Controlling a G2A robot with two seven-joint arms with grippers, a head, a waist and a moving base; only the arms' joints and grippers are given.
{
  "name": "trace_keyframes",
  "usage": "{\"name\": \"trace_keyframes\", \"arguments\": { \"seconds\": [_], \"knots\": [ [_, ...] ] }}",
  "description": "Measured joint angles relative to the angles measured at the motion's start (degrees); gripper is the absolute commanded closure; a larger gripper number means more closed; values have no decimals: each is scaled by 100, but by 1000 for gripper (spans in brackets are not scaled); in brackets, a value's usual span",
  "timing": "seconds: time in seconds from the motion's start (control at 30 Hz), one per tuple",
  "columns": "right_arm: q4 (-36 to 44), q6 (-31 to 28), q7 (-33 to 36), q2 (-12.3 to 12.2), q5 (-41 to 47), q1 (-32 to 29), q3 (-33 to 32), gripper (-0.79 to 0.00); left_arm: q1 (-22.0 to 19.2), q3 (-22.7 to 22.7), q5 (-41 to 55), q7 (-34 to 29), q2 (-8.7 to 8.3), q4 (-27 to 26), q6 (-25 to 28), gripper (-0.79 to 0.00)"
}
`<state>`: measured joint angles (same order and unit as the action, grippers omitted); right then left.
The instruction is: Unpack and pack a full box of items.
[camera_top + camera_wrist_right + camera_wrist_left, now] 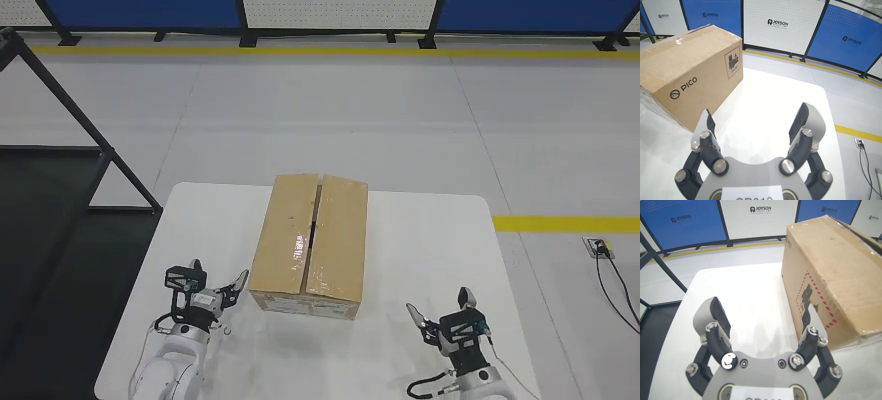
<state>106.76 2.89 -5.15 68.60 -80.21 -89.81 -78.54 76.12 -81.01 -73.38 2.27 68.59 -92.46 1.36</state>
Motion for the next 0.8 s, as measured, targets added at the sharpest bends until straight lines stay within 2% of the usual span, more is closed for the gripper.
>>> {"name": "trace_keyframes", "arguments": {
  "seconds": [0.5,0.8],
  "knots": [
    [-23,-243,-270,3,-388,-85,-93,-785,64,171,-340,-72,24,-93,211,-785],
    [3,-255,-307,17,-384,-155,-176,-785,94,420,-583,-68,58,-206,286,-785]
  ]
}}
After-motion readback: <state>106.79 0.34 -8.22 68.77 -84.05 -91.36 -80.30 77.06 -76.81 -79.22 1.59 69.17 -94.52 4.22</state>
